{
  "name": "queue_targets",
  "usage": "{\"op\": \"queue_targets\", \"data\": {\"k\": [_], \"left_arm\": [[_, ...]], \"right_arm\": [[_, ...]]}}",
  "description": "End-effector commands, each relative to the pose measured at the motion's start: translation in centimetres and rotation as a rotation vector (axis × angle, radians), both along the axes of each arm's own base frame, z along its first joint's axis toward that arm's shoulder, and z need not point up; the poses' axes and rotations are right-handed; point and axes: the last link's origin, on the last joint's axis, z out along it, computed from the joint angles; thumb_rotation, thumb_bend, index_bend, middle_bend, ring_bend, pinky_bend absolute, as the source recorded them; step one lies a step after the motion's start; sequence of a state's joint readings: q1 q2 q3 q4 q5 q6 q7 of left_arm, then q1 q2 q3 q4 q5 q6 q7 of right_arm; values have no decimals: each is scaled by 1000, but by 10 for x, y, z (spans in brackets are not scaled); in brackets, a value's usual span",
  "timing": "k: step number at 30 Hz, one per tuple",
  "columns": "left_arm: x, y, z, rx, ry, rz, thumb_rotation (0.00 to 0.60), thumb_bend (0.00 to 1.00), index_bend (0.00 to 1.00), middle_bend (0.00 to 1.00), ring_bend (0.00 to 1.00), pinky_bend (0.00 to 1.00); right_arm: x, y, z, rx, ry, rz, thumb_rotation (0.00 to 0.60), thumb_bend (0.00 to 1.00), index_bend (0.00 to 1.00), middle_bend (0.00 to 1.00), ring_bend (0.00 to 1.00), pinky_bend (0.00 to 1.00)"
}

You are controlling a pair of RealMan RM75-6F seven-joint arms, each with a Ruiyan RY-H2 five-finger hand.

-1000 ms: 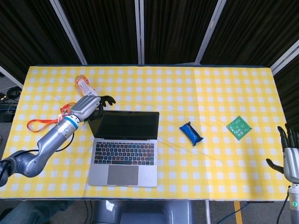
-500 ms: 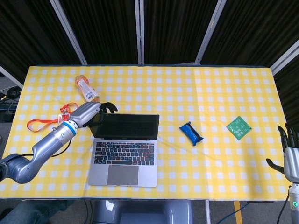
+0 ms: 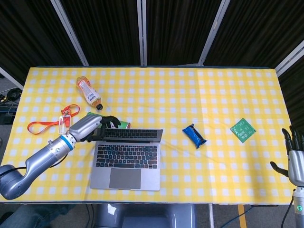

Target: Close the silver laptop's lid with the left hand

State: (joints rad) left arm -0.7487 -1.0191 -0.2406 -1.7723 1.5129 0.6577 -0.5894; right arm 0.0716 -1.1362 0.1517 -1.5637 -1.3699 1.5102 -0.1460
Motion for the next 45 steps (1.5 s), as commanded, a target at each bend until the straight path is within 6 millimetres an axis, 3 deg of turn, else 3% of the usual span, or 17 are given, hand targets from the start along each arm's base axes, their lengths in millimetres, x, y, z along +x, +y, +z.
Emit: {"op": "queue_targets", "data": {"k": [1,8,17,45], "left_arm": [[-3,-16,1,-47,-13,-19,600,1000,284,317,361,362],[-3,-42,-7,-134,-7,-79,600,1000,284,317,361,361],[-6,-53,-19,-190,3,-103,600,1000,284,315,361,361],[-41,-79,-107,-407,54,-36,600,1000,284,315,361,361]], "right_arm": [[1,0,1,-2,0,2,600,0,24,0,0,0],[1,1,2,-4,-5,3,600,0,25,0,0,0],[2,2,2,-5,-4,4,600,0,25,0,0,0],[-2,1,7,-16,-11,-13,600,0,25,0,0,0]]}}
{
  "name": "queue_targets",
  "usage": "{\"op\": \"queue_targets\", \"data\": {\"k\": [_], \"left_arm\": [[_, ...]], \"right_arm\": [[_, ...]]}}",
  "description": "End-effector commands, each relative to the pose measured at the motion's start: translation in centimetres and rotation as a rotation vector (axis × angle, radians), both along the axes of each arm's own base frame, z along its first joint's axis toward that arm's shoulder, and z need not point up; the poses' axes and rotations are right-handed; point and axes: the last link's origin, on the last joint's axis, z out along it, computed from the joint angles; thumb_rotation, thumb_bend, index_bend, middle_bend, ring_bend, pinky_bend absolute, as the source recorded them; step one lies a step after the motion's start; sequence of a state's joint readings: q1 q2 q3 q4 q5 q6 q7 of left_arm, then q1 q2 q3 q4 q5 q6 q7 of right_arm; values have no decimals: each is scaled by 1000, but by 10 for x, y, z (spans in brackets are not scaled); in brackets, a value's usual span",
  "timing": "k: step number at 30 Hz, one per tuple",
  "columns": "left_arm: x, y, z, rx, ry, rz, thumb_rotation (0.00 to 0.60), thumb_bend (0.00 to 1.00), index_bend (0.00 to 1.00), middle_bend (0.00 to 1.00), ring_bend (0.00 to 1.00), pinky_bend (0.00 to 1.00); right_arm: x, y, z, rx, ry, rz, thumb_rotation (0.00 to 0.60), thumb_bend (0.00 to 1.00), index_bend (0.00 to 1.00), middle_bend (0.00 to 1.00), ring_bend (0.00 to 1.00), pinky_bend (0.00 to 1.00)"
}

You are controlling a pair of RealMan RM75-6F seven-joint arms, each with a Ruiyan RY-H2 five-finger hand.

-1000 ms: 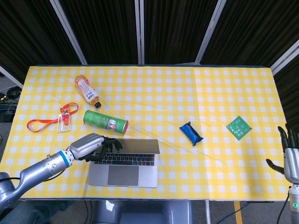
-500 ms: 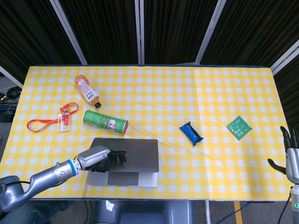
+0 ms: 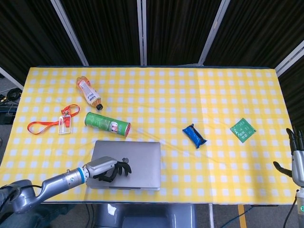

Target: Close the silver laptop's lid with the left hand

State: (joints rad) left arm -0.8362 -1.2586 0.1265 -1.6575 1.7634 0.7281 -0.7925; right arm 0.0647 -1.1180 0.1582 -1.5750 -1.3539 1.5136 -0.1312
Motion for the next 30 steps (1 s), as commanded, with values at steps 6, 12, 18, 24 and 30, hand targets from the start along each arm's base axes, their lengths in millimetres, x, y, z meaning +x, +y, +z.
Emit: {"op": "queue_targets", "data": {"k": [6,12,18,24,30], "left_arm": [[-10,-7,-18,-37,35,12,600,1000,286,315,361,361],[-8,-8,-18,-21,-7,15,600,1000,298,315,361,361],[10,1,18,118,-199,-15,598,1000,307,299,350,335],[2,14,78,472,-199,-89,515,438,168,39,24,17],[-41,-15,128,1056,49,24,508,15,13,0,0,0]], "right_arm": [[0,0,0,1,-2,1,600,0,25,0,0,0],[0,0,2,-2,-6,1,600,0,26,0,0,0],[0,1,3,-4,-12,4,600,0,26,0,0,0],[4,2,2,-1,-17,19,600,0,26,0,0,0],[10,5,0,17,-25,38,600,0,26,0,0,0]]}}
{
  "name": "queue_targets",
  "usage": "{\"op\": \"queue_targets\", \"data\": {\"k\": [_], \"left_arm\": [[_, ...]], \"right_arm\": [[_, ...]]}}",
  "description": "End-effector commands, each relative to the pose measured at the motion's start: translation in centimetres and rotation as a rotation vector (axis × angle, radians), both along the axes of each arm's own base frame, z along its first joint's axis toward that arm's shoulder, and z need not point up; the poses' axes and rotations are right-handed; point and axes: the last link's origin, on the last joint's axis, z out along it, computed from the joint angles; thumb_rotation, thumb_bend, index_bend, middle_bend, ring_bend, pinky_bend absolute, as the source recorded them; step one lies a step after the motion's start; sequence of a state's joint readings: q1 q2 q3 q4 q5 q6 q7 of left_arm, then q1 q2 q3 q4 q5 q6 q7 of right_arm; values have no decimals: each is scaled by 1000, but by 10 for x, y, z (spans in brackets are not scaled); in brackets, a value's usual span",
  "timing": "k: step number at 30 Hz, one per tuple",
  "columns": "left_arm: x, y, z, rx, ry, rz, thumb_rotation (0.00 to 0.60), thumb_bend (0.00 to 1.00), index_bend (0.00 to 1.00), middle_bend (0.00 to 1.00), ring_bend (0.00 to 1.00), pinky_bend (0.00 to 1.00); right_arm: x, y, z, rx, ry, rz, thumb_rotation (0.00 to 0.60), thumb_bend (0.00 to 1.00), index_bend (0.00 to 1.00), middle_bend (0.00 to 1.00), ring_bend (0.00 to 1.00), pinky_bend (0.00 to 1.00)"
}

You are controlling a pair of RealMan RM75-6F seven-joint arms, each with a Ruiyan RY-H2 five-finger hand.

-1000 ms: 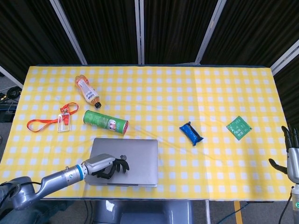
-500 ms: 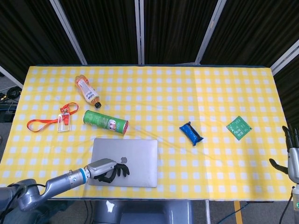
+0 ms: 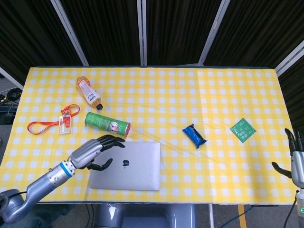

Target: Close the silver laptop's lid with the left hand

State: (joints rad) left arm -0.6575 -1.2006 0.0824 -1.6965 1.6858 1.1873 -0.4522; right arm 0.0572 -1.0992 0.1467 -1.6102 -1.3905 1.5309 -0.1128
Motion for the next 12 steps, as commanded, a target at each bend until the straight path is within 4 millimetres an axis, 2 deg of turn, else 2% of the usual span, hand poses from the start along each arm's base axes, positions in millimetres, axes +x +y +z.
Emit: {"op": "queue_targets", "data": {"k": [1,6,12], "left_arm": [[-48,-31,67,605,185,244,521,8,0,0,0,0],[-75,-55,79,685,261,386,593,12,0,0,0,0],[-101,-69,82,655,293,493,600,24,0,0,0,0]], "right_arm": [[2,1,-1,10,-1,5,600,0,26,0,0,0],[4,1,-2,20,-3,15,600,0,25,0,0,0],[5,3,-3,25,-4,21,600,0,25,0,0,0]]}}
